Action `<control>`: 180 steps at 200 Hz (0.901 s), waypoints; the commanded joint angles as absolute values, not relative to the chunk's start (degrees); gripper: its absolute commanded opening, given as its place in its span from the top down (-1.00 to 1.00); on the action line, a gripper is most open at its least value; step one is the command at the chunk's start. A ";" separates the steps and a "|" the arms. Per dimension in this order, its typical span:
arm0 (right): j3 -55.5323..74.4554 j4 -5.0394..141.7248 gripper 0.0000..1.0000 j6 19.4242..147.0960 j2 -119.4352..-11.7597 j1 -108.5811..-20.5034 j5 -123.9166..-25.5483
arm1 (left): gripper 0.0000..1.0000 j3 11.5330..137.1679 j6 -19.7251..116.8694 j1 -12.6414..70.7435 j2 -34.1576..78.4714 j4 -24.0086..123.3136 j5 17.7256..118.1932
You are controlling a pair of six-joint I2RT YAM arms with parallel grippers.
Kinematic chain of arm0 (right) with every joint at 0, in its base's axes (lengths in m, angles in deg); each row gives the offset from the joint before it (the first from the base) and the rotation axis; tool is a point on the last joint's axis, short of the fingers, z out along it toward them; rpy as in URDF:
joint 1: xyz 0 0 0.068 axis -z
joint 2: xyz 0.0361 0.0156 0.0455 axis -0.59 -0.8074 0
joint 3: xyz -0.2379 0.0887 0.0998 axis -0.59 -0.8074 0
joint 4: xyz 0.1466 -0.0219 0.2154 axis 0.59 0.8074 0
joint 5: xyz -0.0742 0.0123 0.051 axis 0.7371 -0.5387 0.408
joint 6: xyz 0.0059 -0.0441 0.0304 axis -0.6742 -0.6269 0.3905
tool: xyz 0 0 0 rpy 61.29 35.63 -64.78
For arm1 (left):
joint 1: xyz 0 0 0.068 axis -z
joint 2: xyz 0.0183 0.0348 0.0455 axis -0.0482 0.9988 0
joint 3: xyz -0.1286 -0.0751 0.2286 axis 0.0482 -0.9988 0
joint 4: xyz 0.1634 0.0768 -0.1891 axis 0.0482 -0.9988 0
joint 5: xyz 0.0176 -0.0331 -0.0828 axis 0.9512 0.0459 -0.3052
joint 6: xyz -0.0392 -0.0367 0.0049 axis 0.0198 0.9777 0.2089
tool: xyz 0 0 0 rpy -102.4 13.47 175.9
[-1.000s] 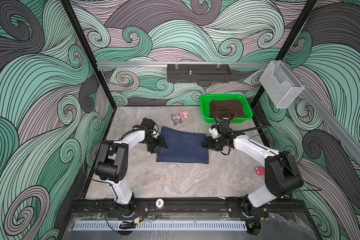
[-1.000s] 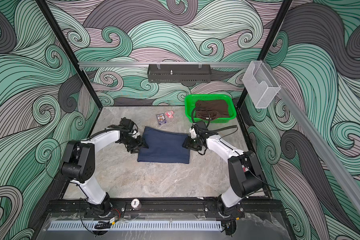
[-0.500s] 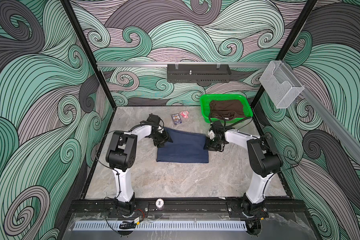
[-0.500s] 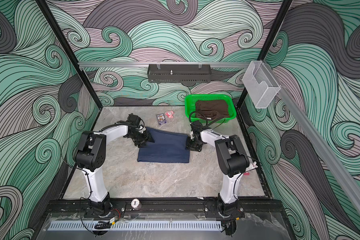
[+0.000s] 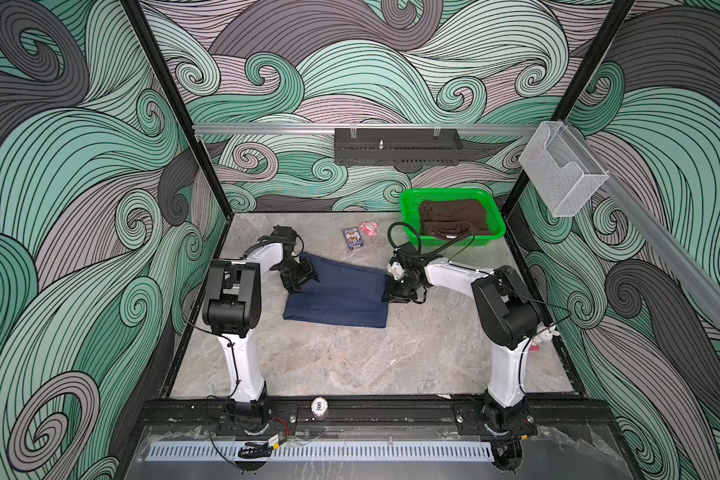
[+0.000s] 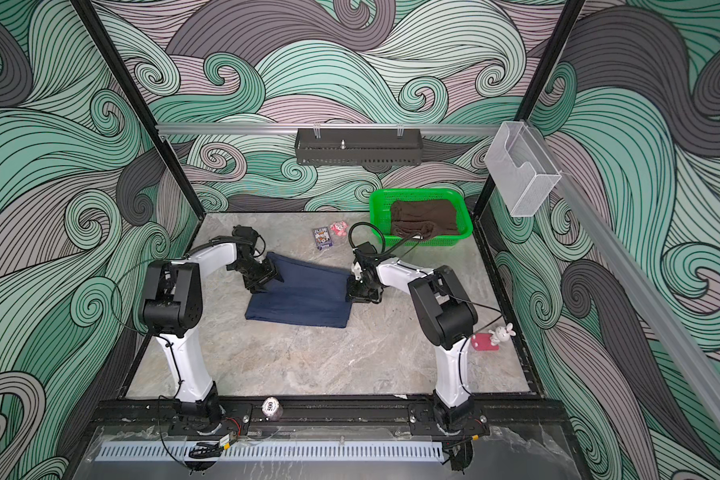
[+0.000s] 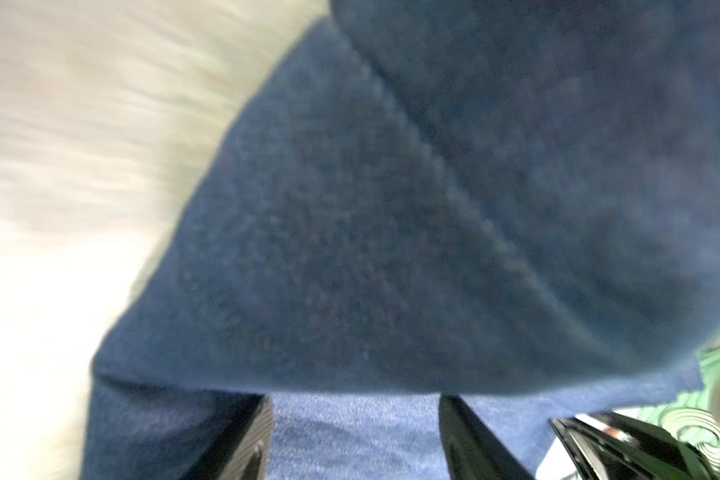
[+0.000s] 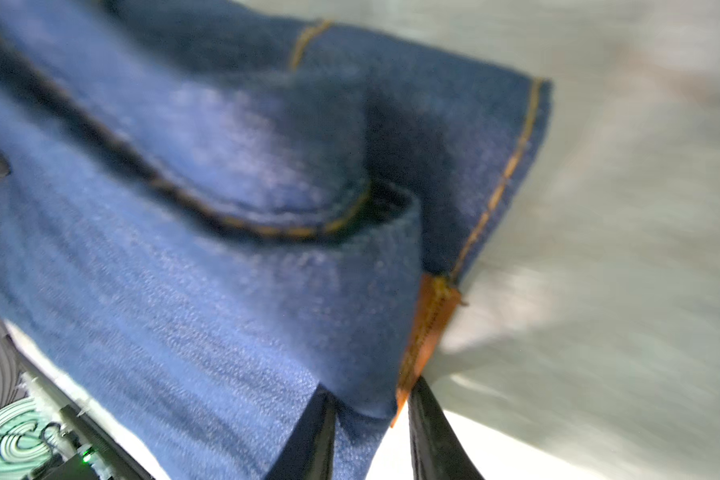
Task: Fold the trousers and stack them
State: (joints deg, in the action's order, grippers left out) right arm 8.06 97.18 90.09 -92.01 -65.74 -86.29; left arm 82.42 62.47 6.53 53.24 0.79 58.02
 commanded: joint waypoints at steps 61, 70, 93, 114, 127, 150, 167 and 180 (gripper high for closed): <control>4.70 95.12 -0.03 74.77 -67.52 -65.82 -74.07 | -0.66 83.24 56.86 13.28 23.89 -9.26 73.08; 0.20 90.56 -0.10 73.37 -62.72 -66.09 -72.82 | -0.66 83.20 57.11 15.72 23.09 -10.77 76.16; -15.10 73.37 -0.14 67.93 -48.97 -67.64 -70.00 | -0.69 81.80 58.91 22.26 22.95 -12.95 83.11; -26.65 62.75 -0.14 64.79 -39.51 -68.39 -69.89 | -0.78 79.51 61.49 25.67 25.60 -12.86 83.46; -29.11 63.61 -0.14 63.80 -35.91 -68.39 -69.78 | -0.85 78.87 63.17 27.52 28.62 -12.55 83.30; -30.96 66.82 -0.14 62.92 -32.39 -68.50 -69.92 | -0.97 79.20 65.02 30.48 34.70 -10.99 82.96; -32.41 67.51 -0.14 63.18 -30.45 -68.50 -70.26 | -0.97 79.59 65.90 31.50 39.36 -8.65 82.61; -33.13 68.07 -0.13 63.40 -29.59 -68.50 -70.61 | -0.97 80.81 66.91 31.85 43.33 -8.43 83.32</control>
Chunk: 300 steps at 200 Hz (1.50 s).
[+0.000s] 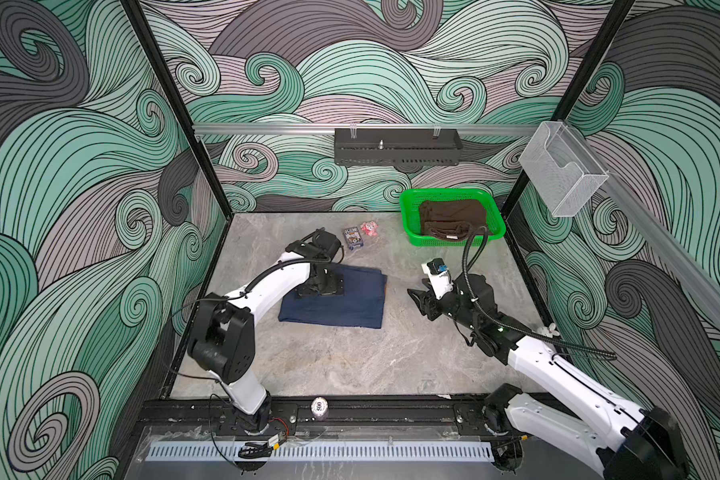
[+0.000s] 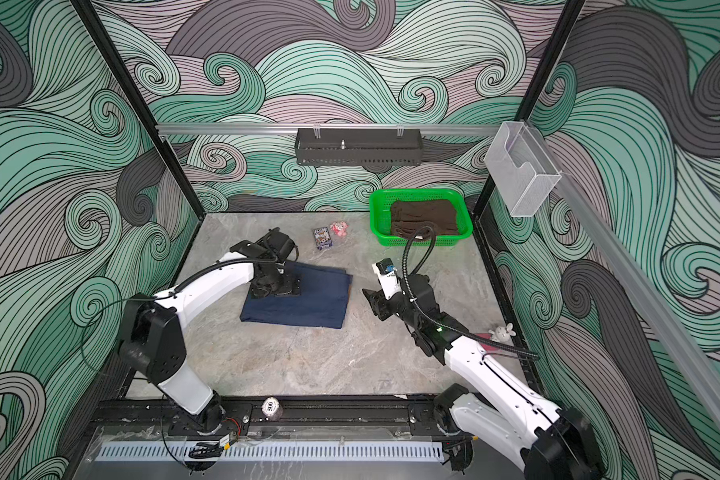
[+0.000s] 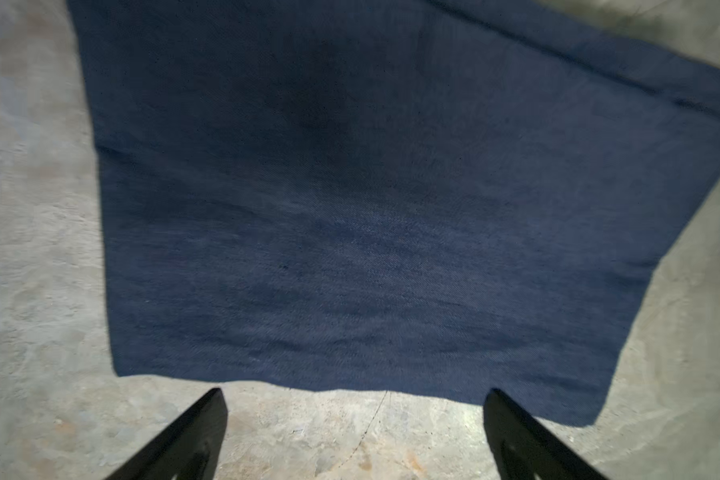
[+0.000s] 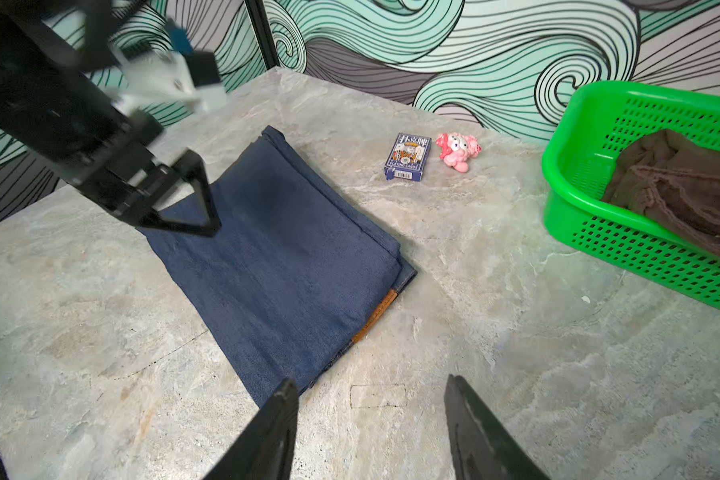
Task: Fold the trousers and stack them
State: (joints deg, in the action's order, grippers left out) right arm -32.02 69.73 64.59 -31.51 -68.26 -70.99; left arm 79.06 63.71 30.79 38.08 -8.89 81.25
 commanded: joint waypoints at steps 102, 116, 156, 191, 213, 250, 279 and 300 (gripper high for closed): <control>-37.54 66.96 -0.12 65.46 -26.47 -68.59 -71.30 | -0.94 86.88 64.65 25.98 60.76 -12.33 87.26; -37.64 66.62 -0.12 65.78 -26.33 -68.59 -71.23 | -0.94 86.62 63.35 22.75 60.52 -13.62 87.80; -37.74 64.92 -0.11 66.61 -26.45 -68.54 -70.65 | -0.93 89.86 57.77 14.70 61.26 -17.49 89.83; -37.03 63.61 -0.11 67.77 -27.33 -68.53 -70.85 | -0.92 95.61 55.50 9.49 65.51 -18.28 89.73; -36.90 62.88 -0.11 68.44 -27.59 -68.59 -71.14 | -0.92 102.76 53.49 7.76 70.16 -19.15 89.56; -36.84 61.73 -0.11 68.55 -29.11 -68.56 -71.28 | -0.91 114.60 51.83 3.44 78.26 -21.50 88.78; -36.71 59.57 -0.11 68.29 -31.34 -68.59 -71.56 | -0.89 125.75 49.23 1.24 84.02 -24.16 89.18; -36.07 57.98 -0.10 68.37 -34.17 -68.58 -72.27 | -0.89 137.66 46.76 0.81 89.59 -29.17 91.06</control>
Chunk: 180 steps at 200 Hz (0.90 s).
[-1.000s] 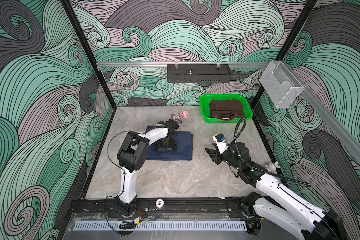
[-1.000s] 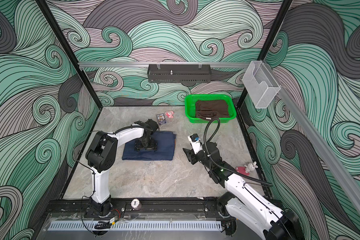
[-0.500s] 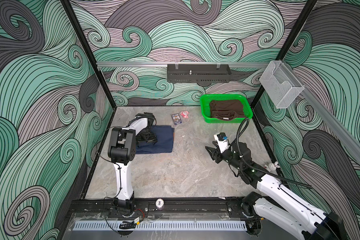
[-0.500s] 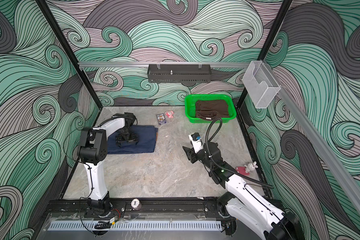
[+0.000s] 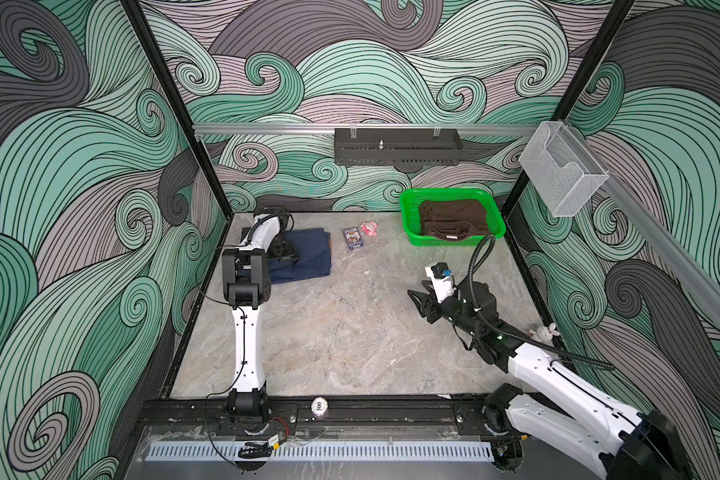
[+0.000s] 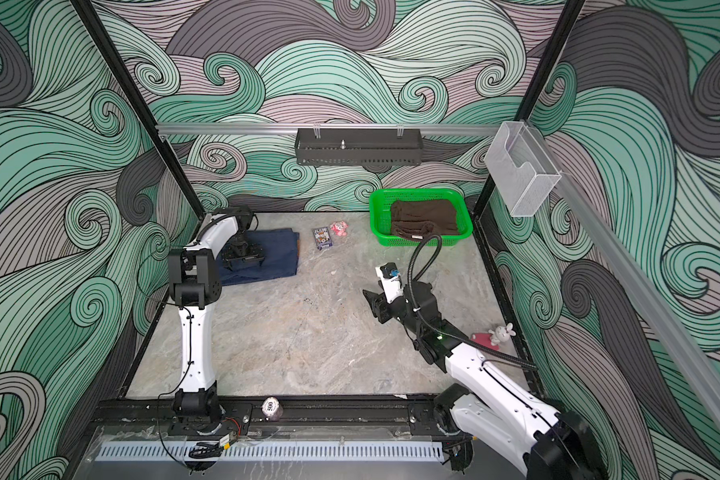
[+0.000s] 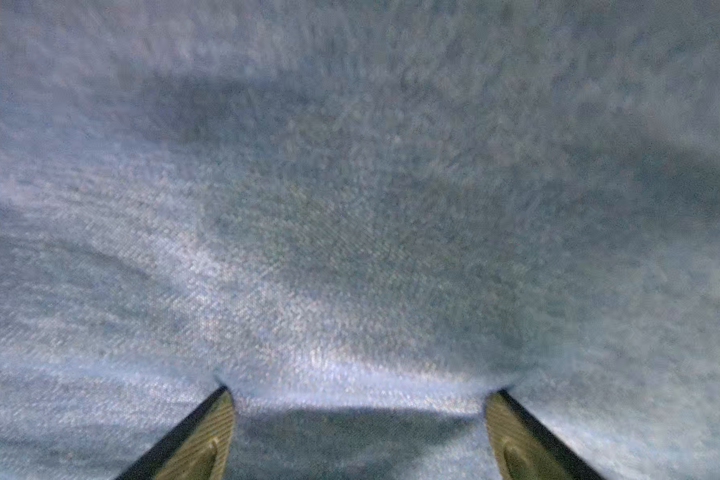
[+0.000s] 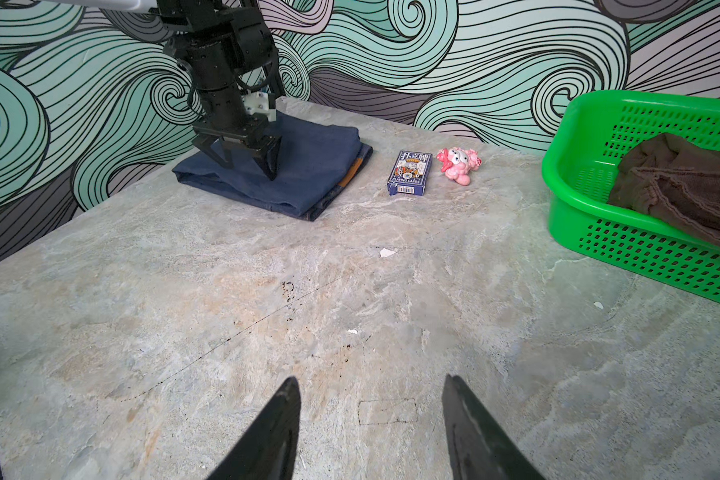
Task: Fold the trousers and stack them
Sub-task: 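Carry the folded jeans with the left gripper to the table corner beside the wall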
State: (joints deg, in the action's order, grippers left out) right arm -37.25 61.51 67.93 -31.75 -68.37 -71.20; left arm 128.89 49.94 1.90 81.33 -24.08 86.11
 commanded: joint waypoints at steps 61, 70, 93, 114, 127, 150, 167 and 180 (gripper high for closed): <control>-33.92 55.29 -0.08 69.39 -39.53 -68.59 -73.56 | -0.93 148.17 39.66 -1.87 93.83 -22.01 90.77; -33.61 55.40 -0.07 69.36 -39.96 -68.58 -73.74 | -0.93 150.08 38.93 -2.21 94.57 -21.73 90.61; -33.09 55.39 -0.06 69.43 -40.86 -68.59 -73.81 | -0.93 152.49 37.58 -2.25 93.95 -20.11 89.69; -32.75 55.35 -0.06 69.71 -41.42 -68.66 -73.61 | -0.93 148.49 38.14 -2.13 87.34 -16.47 86.16; -32.56 55.74 -0.06 69.78 -41.26 -68.81 -73.32 | -0.95 143.22 39.19 -2.16 80.93 -13.52 83.45; -32.43 56.81 -0.06 69.93 -40.39 -69.27 -72.80 | -0.96 129.60 41.33 -2.11 67.84 -6.69 79.97; -32.85 57.41 -0.06 70.00 -39.63 -69.96 -72.17 | -0.96 116.49 42.38 -2.25 58.41 0.36 80.10; -33.21 57.80 -0.06 70.22 -39.17 -70.45 -72.04 | -0.97 109.25 43.52 -2.40 53.56 2.59 80.56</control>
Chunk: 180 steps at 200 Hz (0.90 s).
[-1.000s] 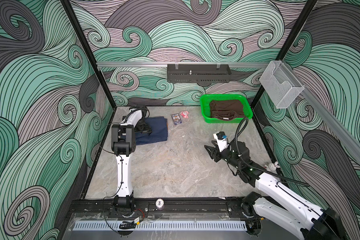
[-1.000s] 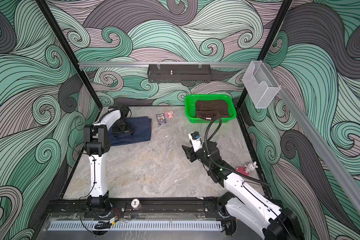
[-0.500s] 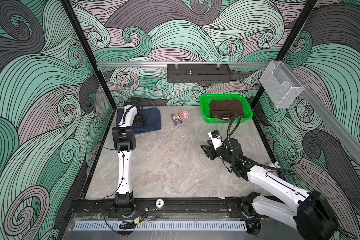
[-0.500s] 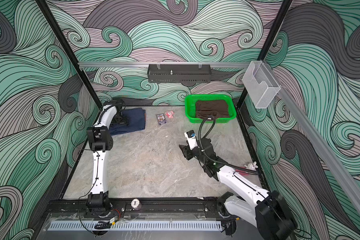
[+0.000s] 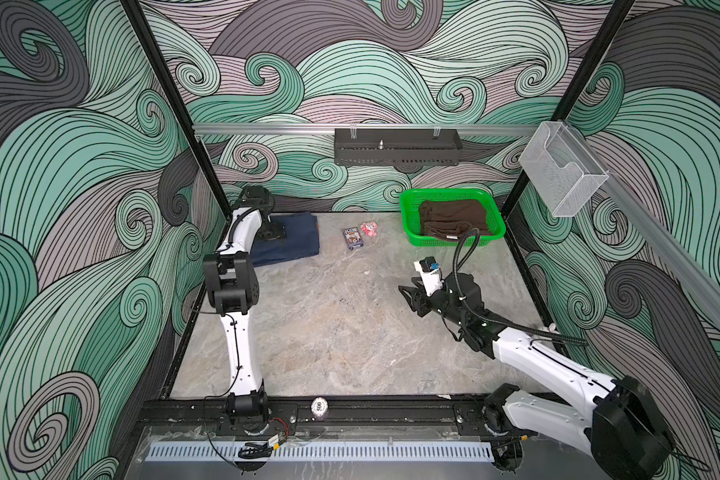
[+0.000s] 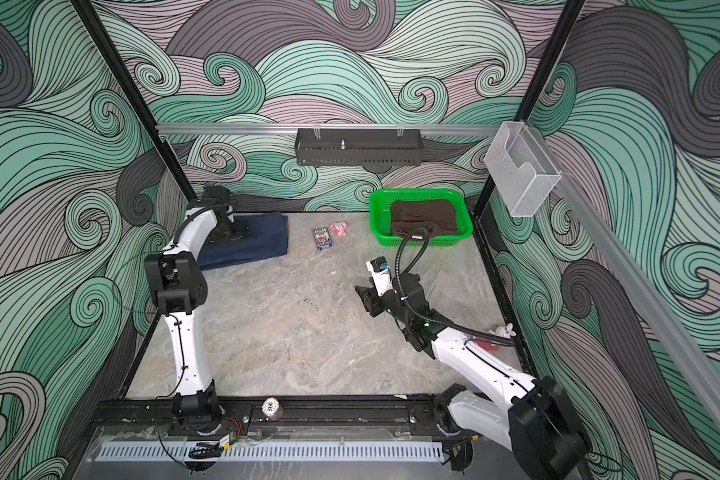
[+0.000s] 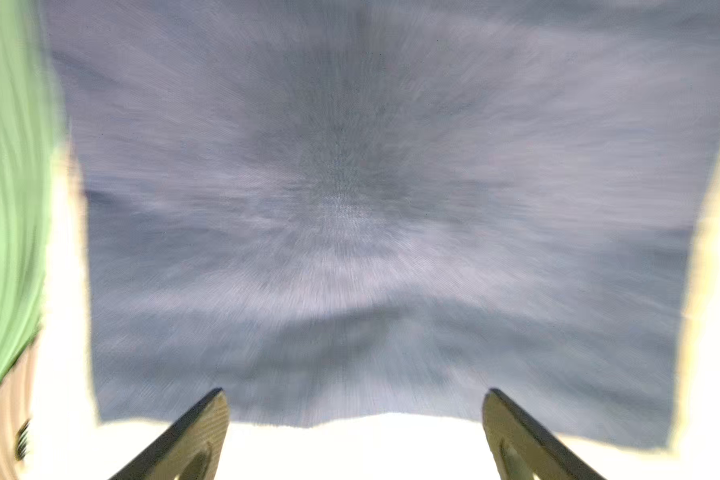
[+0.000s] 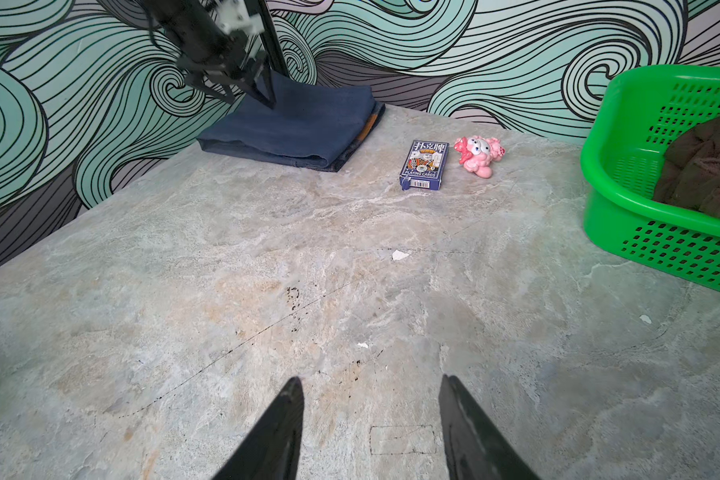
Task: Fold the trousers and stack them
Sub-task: 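Carry the folded jeans with the left gripper to the table corner beside the wall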
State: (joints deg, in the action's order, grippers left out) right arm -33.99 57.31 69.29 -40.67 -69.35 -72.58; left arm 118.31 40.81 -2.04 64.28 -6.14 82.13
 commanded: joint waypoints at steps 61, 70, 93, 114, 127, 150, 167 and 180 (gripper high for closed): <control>-33.29 59.67 -0.07 70.57 -37.49 -71.90 -71.27 | -0.96 104.73 51.98 -4.40 58.23 -6.10 78.75; -33.33 59.86 -0.07 70.57 -37.30 -71.89 -71.01 | -0.95 104.32 52.88 -4.60 59.55 -6.18 77.97; -33.68 60.23 -0.07 70.62 -37.30 -72.04 -70.66 | -0.95 101.24 54.77 -5.29 61.06 -3.82 77.27; -33.96 59.88 -0.07 70.83 -37.71 -72.14 -70.54 | -0.93 99.56 55.57 -6.23 62.97 -2.78 77.24; -33.91 59.71 -0.06 70.83 -38.07 -72.20 -70.51 | -0.91 99.71 55.45 -6.75 64.54 -2.56 77.54; -33.52 59.26 -0.06 70.66 -39.04 -72.20 -70.31 | -0.90 102.16 55.16 -7.51 67.73 -2.53 78.23; -33.09 58.92 -0.06 70.40 -39.83 -72.21 -70.48 | -0.90 106.11 54.53 -7.78 70.55 -3.59 79.61; -32.82 58.74 -0.06 70.23 -40.41 -72.20 -70.42 | -0.90 110.05 53.68 -7.91 73.00 -4.93 81.26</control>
